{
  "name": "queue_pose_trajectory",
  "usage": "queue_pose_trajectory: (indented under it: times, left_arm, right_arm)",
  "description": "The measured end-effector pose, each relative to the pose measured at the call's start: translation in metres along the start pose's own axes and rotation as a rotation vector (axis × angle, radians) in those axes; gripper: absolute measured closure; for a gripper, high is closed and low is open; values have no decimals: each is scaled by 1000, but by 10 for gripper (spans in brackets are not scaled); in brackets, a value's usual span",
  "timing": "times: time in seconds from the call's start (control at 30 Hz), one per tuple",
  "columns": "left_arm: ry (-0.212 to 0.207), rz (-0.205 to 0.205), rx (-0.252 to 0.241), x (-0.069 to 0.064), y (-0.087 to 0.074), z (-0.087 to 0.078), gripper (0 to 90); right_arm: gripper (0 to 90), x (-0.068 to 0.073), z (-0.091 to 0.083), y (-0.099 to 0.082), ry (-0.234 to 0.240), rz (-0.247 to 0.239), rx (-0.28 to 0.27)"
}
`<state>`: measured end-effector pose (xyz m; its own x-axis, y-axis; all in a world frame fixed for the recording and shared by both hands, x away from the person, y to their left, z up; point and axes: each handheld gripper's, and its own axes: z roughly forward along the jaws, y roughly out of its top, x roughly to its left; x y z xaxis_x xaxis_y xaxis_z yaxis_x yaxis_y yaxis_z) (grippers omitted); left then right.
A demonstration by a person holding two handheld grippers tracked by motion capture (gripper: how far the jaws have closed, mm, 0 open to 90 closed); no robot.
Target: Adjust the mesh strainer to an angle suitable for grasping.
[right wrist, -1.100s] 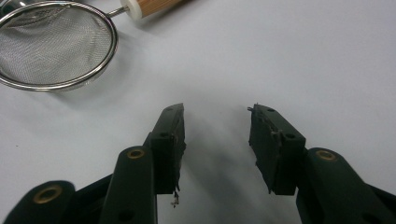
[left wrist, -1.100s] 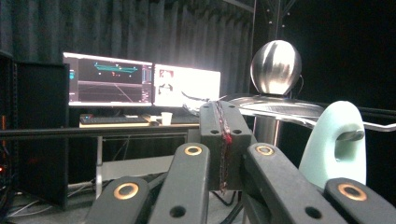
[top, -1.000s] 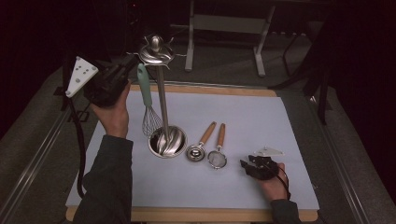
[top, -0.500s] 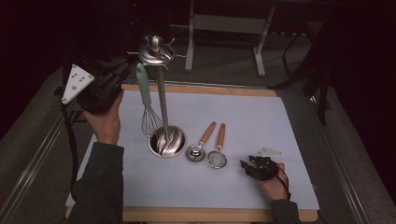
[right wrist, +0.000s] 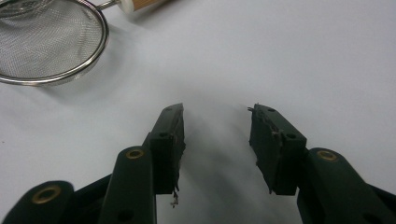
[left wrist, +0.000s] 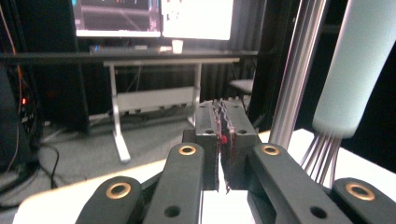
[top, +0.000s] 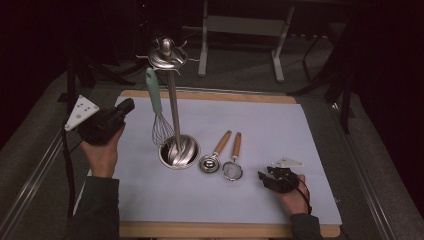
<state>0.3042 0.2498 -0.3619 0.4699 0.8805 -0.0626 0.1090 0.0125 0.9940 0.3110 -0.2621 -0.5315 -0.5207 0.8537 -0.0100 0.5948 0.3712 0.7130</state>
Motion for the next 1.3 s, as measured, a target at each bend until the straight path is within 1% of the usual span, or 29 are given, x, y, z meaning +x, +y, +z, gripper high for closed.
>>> queue_pose_trajectory:
  times: [0.07,0.1,0.13,0.23,0.3,0.33,0.37,0.4,0.43,0.5,0.57,0.7,0.9,0.93,1.0,1.07,1.13,1.3]
  left_arm:
    - [8,-1,24,2,-12,-2,857]
    - [10,-9,32,2,-18,-4,853]
    - [10,-17,43,3,-25,-5,830]
    - [13,-25,97,5,-47,-6,808]
    - [11,-38,130,6,-63,-8,792]
    - [18,-44,153,6,-74,-10,785]
    - [19,-50,159,7,-78,-10,782]
    - [20,-63,176,8,-87,-12,782]
    - [20,-71,188,8,-92,-13,781]
    - [28,-71,227,8,-106,-15,773]
    - [30,-84,248,8,-118,-16,764]
    - [31,-99,312,7,-144,-15,752]
    - [42,-104,401,4,-177,-9,729]
    - [41,-103,415,4,-179,-8,729]
    - [41,-95,404,3,-178,-8,721]
    - [52,-93,409,2,-179,-8,715]
    - [54,-81,407,1,-179,-9,709]
    - [51,-75,407,1,-179,-8,695]
  right_arm:
    - [543,0,0,0,0,0,0]
    - [542,0,0,0,0,1,1]
    - [542,1,0,0,1,2,0]
    - [542,1,0,0,2,-1,-3]
    - [541,1,0,0,3,0,1]
    - [541,1,0,0,1,-1,1]
    - [542,0,0,0,0,2,-1]
    - [542,0,0,0,0,2,-1]
    - [542,0,0,0,-2,0,-2]
    - [542,0,0,0,0,-2,1]
    - [542,1,0,1,2,-5,-1]
    - [544,1,0,1,3,-1,0]
    - [555,1,0,1,4,-1,3]
    - [559,1,0,1,4,0,5]
    - [565,1,0,1,3,-4,10]
    - [574,2,0,1,4,-8,9]
    - [578,2,-1,2,5,-10,7]
    - [581,4,-2,4,3,-16,5]
